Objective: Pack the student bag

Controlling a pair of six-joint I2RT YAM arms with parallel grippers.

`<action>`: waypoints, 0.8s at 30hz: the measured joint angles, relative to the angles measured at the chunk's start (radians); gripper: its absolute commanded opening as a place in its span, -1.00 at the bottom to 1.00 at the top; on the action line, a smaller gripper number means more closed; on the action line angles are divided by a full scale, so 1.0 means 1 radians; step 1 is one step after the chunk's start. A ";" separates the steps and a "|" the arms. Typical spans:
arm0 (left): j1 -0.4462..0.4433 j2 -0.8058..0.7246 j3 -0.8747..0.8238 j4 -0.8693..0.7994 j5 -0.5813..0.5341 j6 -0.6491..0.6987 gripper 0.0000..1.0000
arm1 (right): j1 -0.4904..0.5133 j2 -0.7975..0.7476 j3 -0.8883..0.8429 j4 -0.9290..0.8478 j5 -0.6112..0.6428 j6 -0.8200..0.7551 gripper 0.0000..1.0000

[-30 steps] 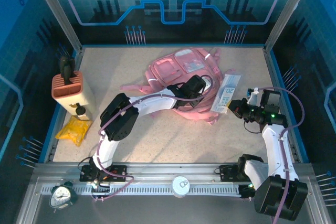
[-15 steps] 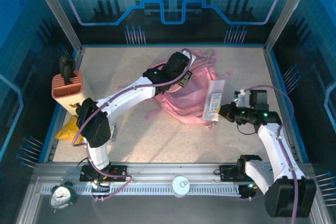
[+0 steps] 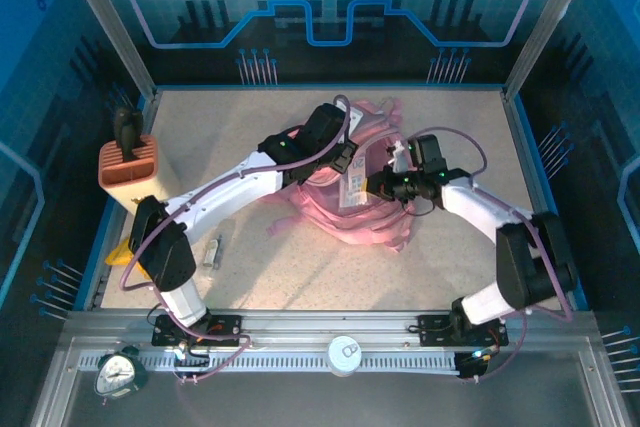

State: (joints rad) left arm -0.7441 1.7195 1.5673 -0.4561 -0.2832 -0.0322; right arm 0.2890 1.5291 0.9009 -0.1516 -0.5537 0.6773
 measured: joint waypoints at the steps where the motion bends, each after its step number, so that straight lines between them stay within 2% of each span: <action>1: 0.000 0.000 0.000 0.001 0.003 -0.005 -1.00 | 0.000 0.035 0.019 0.014 0.004 0.000 -0.78; 3: 0.000 0.000 0.000 0.000 0.005 -0.016 -1.00 | 0.000 0.100 0.051 0.041 0.010 -0.003 -0.39; 6: 0.000 0.000 0.000 0.000 0.005 -0.023 -1.00 | -0.002 0.117 0.053 0.049 0.034 -0.004 -0.19; 10: 0.000 0.000 -0.001 0.000 0.009 -0.031 -1.00 | 0.005 0.061 0.053 -0.003 0.107 -0.041 -0.01; 13: 0.000 0.000 -0.002 0.000 0.013 -0.044 -1.00 | 0.032 -0.044 0.031 -0.054 0.185 -0.065 -0.03; 17: 0.000 0.000 -0.002 0.000 0.019 -0.048 -1.00 | 0.133 -0.166 -0.034 -0.061 0.261 -0.066 -0.17; 21: 0.000 0.000 -0.002 0.000 0.021 -0.056 -1.00 | 0.243 -0.166 -0.104 -0.023 0.316 -0.047 -0.30; 24: 0.001 0.000 -0.002 0.000 0.030 -0.069 -1.00 | 0.266 -0.120 -0.132 0.018 0.341 -0.031 -0.38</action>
State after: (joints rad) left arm -0.7433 1.7195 1.5654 -0.4561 -0.2535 -0.1009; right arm 0.5549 1.4094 0.7692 -0.1341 -0.2127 0.6460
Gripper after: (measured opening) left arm 0.060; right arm 0.327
